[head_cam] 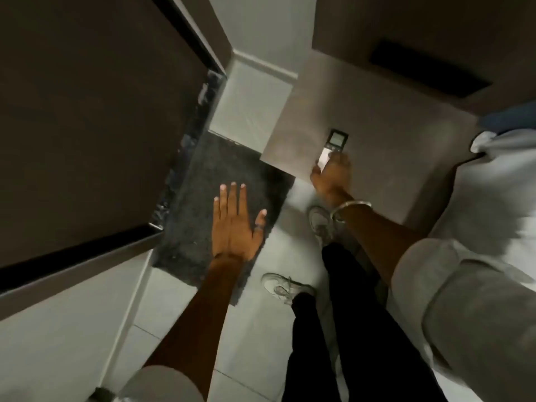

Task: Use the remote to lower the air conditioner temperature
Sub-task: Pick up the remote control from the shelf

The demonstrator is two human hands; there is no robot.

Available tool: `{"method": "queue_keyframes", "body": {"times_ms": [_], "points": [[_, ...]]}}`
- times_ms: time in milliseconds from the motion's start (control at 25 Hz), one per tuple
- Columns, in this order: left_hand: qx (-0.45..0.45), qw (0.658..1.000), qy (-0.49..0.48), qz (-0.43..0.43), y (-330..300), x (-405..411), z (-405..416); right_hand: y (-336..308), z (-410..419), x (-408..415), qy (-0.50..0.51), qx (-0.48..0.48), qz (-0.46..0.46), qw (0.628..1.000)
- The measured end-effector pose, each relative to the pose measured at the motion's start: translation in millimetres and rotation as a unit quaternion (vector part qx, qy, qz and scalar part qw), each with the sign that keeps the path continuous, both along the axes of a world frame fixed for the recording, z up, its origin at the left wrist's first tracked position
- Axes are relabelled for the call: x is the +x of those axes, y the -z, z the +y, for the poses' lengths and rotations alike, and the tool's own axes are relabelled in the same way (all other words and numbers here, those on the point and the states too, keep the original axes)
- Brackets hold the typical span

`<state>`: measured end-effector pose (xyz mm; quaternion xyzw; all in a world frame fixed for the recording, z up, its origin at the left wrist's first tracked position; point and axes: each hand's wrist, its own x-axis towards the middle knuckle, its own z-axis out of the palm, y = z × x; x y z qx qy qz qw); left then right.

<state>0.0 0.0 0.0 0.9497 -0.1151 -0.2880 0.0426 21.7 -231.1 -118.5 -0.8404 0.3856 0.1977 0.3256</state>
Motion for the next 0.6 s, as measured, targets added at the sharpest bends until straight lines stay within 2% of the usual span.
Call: {"method": "queue_keyframes", "body": {"times_ms": [120,240,360,480,600], "points": [[0.010,1.000,0.004,-0.001,70,6,-13,72,-11,24,0.144,-0.017,0.043,0.989],[-0.006,1.000,0.013,-0.002,92,-3,-16,102,-13,33,0.171,-0.009,0.099,0.980],[-0.019,0.999,0.026,-0.024,72,-12,-6,94,-16,32,0.164,0.026,0.088,0.982],[-0.031,0.997,0.011,-0.069,16,-2,1,40,-5,26,0.199,0.182,0.000,0.963],[-0.050,0.986,0.010,-0.161,-76,17,10,-71,28,32,0.155,0.394,-0.063,0.904]]}}
